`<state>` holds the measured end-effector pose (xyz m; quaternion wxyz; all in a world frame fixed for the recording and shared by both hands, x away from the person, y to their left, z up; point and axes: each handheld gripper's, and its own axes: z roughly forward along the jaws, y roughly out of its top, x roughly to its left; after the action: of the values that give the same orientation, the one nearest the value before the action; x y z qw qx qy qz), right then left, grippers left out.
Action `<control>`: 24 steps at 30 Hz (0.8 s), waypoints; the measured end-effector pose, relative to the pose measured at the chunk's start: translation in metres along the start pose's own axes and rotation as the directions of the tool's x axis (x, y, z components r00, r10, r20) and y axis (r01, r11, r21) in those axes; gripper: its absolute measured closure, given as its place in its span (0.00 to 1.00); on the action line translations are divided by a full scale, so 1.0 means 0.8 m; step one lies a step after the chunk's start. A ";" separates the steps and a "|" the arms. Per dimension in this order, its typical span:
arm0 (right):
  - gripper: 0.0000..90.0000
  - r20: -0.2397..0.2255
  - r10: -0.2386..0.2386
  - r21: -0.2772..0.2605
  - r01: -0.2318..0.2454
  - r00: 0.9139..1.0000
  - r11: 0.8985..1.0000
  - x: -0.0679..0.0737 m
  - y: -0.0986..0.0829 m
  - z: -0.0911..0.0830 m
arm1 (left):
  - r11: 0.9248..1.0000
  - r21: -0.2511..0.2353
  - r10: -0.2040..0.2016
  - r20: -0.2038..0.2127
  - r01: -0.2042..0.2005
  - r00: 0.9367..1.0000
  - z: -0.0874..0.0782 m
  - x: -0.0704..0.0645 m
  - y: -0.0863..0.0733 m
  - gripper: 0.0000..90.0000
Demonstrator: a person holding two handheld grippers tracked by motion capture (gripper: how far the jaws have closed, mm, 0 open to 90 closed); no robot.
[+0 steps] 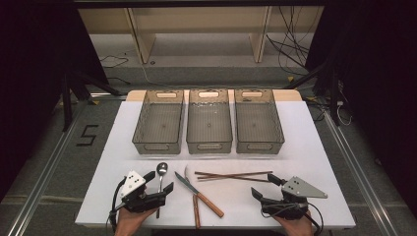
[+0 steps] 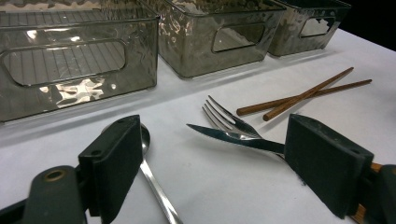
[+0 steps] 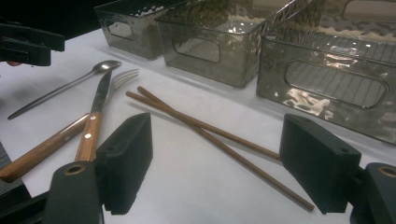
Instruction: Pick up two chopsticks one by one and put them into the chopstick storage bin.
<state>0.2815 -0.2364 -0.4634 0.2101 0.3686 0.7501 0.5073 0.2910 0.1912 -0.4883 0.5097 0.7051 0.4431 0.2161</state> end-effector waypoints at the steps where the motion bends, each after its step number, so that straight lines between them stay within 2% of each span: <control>1: 0.29 0.001 0.000 0.000 0.000 1.000 1.000 0.000 0.000 0.000 | 1.000 0.003 0.002 0.000 -0.002 1.000 0.000 0.000 0.000 0.21; 7: 0.29 -0.003 -0.002 0.006 0.002 1.000 1.000 0.000 0.001 0.001 | 1.000 0.007 0.002 -0.002 -0.002 1.000 0.000 0.000 0.000 0.21; 10: 0.29 -0.014 -0.010 0.027 0.010 1.000 1.000 0.000 0.003 0.003 | 1.000 0.007 0.002 -0.003 -0.002 1.000 0.000 0.000 0.000 0.21; 11: 0.30 -0.025 -0.033 0.051 0.034 0.999 0.998 -0.002 0.007 0.006 | 1.000 0.008 0.002 -0.003 -0.002 1.000 0.000 0.000 0.000 0.21; 13: 0.30 -0.033 -0.041 0.064 0.043 0.999 0.997 -0.002 0.009 0.007 | 1.000 0.008 0.002 -0.003 -0.002 1.000 0.000 0.000 0.000 0.21; 14: 0.30 -0.040 -0.059 0.081 0.062 0.997 0.995 -0.004 0.015 0.009 | 1.000 0.009 0.002 -0.004 -0.002 1.000 0.000 0.000 0.000 0.21; 17: 0.31 -0.050 -0.067 0.099 0.071 0.997 0.993 -0.007 0.022 0.011 | 1.000 0.009 0.000 -0.004 0.000 1.000 0.000 0.000 0.000 0.21; 20: 0.32 -0.064 -0.098 0.135 0.106 0.993 0.985 -0.012 0.033 0.018 | 1.000 0.009 0.000 -0.004 0.000 1.000 0.000 0.000 0.000 0.21; 24: 0.33 -0.081 -0.113 0.158 0.124 0.990 0.980 -0.016 0.044 0.025 | 1.000 0.005 -0.008 -0.006 0.008 1.000 0.000 0.000 0.000 0.21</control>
<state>0.3153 -0.2267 -0.4396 0.1821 0.3207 0.8167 0.4438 0.2910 0.1913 -0.4887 0.5075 0.7040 0.4478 0.2151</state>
